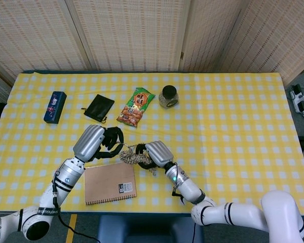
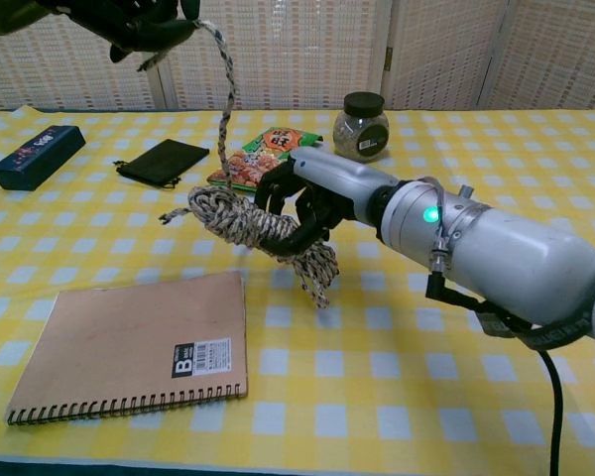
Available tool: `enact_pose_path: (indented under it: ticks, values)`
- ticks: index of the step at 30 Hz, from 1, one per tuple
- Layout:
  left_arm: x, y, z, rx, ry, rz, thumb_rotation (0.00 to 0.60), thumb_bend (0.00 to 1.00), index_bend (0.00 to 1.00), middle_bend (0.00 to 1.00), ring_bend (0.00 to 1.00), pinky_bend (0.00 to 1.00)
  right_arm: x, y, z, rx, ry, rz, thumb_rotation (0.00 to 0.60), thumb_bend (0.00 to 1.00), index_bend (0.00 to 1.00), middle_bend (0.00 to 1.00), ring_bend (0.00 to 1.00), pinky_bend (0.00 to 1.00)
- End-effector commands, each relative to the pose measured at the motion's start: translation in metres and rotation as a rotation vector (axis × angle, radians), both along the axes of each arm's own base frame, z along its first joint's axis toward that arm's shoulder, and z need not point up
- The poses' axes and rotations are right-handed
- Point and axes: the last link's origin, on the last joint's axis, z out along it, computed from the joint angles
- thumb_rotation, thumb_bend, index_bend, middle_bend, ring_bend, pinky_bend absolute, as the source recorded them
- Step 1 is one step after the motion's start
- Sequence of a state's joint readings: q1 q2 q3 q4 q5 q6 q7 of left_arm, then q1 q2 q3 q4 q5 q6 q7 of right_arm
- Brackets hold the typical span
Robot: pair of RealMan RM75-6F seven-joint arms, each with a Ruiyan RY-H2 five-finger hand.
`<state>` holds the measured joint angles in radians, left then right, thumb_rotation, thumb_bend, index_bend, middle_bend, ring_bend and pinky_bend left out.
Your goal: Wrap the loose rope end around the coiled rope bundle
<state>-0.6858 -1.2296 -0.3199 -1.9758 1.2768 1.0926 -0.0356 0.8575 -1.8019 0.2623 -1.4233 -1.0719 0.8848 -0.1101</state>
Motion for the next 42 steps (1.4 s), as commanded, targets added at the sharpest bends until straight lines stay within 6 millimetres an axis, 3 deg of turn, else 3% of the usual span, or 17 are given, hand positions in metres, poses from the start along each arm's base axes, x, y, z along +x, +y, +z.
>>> enact_pose_path:
  ticks: [1,10,19,26,35,42]
  values:
    - [-0.001,-0.009,0.002,-0.033,-0.001,-0.030,0.600,0.69,0.70,0.86,0.77,0.75,0.006,-0.001,-0.008,0.029,-0.017,-0.010,0.600,0.65,0.81,0.69,0.73,0.66]
    - [0.003,-0.031,0.003,-0.085,0.008,-0.119,0.600,0.69,0.70,0.86,0.77,0.75,0.025,-0.009,-0.023,0.025,-0.145,-0.087,0.600,0.67,0.81,0.69,0.73,0.66]
    - [-0.015,-0.047,-0.003,-0.133,0.040,-0.136,0.600,0.69,0.70,0.86,0.77,0.75,0.022,-0.029,-0.004,-0.169,-0.329,-0.192,0.600,0.68,0.81,0.69,0.73,0.66]
    - [-0.044,-0.044,-0.014,-0.174,0.066,-0.082,0.600,0.69,0.70,0.86,0.76,0.75,0.015,-0.039,0.023,-0.209,-0.518,-0.220,0.600,0.68,0.82,0.70,0.73,0.66]
    - [-0.108,-0.020,-0.024,-0.176,0.069,0.129,0.600,0.69,0.70,0.86,0.77,0.75,-0.010,-0.043,0.073,-0.203,-0.648,-0.225,0.600,0.68,0.83,0.71,0.74,0.66]
    - [-0.141,-0.003,-0.033,-0.183,0.124,0.237,0.600,0.69,0.70,0.86,0.77,0.75,-0.022,-0.043,0.095,-0.194,-0.724,-0.229,0.600,0.68,0.84,0.71,0.75,0.67]
